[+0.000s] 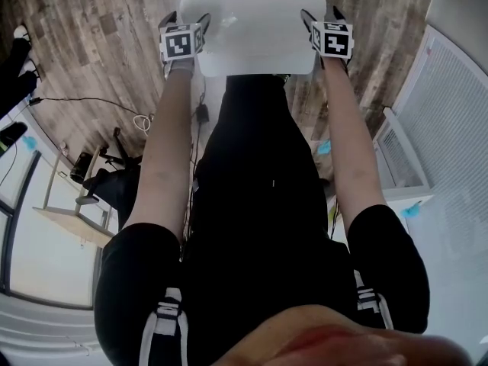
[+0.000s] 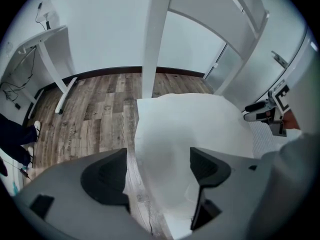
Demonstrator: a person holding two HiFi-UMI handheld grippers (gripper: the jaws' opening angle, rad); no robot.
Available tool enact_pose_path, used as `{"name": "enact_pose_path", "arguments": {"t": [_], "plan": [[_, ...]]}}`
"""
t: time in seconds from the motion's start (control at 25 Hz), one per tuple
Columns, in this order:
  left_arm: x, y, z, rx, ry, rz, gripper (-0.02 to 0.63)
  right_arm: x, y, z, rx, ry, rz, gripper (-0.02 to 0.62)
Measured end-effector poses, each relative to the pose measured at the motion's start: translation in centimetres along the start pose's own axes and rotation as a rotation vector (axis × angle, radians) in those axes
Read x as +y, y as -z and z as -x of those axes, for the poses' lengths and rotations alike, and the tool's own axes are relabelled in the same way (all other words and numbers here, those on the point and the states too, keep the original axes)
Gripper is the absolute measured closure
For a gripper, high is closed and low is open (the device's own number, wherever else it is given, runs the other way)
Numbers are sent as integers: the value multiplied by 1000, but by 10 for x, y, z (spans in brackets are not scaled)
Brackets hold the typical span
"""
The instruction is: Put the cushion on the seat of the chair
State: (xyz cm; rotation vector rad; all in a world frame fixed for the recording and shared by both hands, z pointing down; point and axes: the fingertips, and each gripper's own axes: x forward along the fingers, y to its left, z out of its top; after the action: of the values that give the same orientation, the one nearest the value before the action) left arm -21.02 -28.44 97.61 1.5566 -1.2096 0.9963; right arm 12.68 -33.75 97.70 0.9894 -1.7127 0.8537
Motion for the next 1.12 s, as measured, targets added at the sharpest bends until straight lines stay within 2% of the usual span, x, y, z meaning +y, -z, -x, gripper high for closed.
{"name": "enact_pose_path", "arguments": {"t": [0.16, 0.28, 0.4, 0.56, 0.6, 0.64, 0.68, 0.72, 0.8, 0.92, 1.12], "plan": [[-8, -9, 26, -57, -15, -18, 227, 6, -3, 21, -32, -19, 9, 232], [-23, -18, 46, -108, 0, 3, 227, 15, -7, 42, -64, -47, 10, 233], [-45, -22, 71, -146, 27, 23, 229, 30, -9, 65, -99, -92, 6, 233], [-84, -28, 105, -183, 94, 4, 239, 54, -23, 101, -158, -177, -5, 241], [-95, -29, 116, -191, 114, -7, 275, 59, -27, 113, -175, -189, -4, 263], [-105, -30, 127, -203, 131, -18, 341, 62, -31, 127, -196, -194, 1, 323], [-114, -31, 138, -219, 145, -29, 387, 66, -36, 140, -222, -195, 12, 418], [-122, -33, 150, -238, 156, -40, 416, 70, -40, 154, -250, -198, 28, 478], [-134, -36, 174, -282, 165, -63, 476, 83, -48, 181, -304, -229, 56, 554], [-151, -44, 214, -355, 157, -93, 565, 109, -56, 221, -371, -304, 86, 578], [-186, -57, 283, -446, 181, -128, 594, 140, -68, 293, -448, -359, 145, 580]]}}
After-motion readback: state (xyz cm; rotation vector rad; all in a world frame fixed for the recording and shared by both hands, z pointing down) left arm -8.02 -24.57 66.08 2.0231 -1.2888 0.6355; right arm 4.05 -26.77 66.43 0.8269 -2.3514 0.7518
